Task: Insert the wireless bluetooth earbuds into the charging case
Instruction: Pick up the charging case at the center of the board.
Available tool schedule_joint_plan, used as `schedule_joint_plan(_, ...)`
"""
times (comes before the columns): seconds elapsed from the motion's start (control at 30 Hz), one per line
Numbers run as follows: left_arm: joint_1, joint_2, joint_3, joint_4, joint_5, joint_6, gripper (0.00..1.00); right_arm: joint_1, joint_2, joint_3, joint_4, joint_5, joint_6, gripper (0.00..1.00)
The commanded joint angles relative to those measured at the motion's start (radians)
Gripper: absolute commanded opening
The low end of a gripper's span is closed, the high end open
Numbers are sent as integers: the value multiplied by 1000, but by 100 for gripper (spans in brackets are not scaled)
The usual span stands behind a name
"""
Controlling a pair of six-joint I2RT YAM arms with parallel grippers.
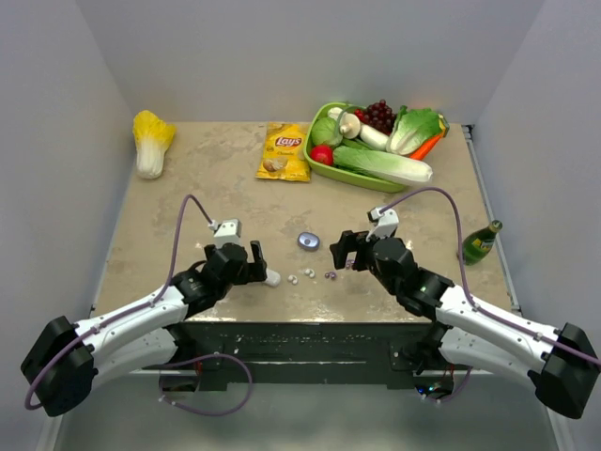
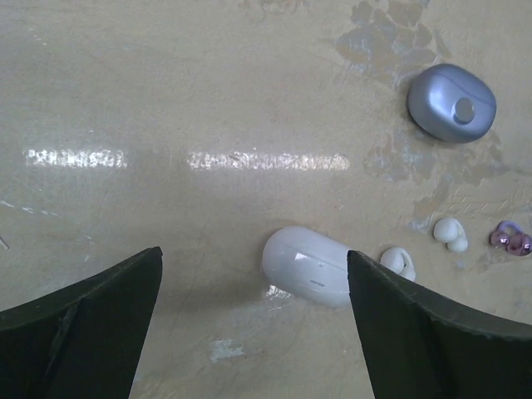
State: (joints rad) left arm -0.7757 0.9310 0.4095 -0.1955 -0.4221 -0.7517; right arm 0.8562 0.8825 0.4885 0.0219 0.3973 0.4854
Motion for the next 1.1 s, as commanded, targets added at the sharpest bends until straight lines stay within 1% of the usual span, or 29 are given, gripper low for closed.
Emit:
schedule_joint_plan(0.0,-7,37,15,47,63,54,96,0,-33,9,21,-17,-8,95)
schedule_joint_plan(0.1,-10,29,14,57,94,83,96,0,-30,5,19,-21,-8,95)
schedule_joint_plan(0.13,-8,25,8,76,129,103,96,-2,-25,4,24,-29,-10,95)
schedule_joint_plan(0.27,-36,12,2,96,169,130,97,0,-13,4,35,-41,-10,95)
schedule_joint_plan(0.3,-42,15,3,94,167,137,98,-2,-11,2,35,-44,-8,94)
schedule_joint_plan(0.33,-48,20,15,85,158,143,100,0,-8,2,41,-46,-10,94)
schedule_joint_plan(0.6,-109,153,139,-54,80,146,100,0,-10,2,42,-64,-11,94)
schedule_joint_plan(0.7,-119,207,199,-102,77,167,97,-2,-20,2,39,-67,-14,94)
schedule_joint_plan(0.8,-126,272,236,-148,75,176,97,-2,-33,-1,38,-74,-13,94)
schedule_joint_plan(1.07,-131,348,268,-200,63,187,99,0,-53,-4,29,-92,-14,93)
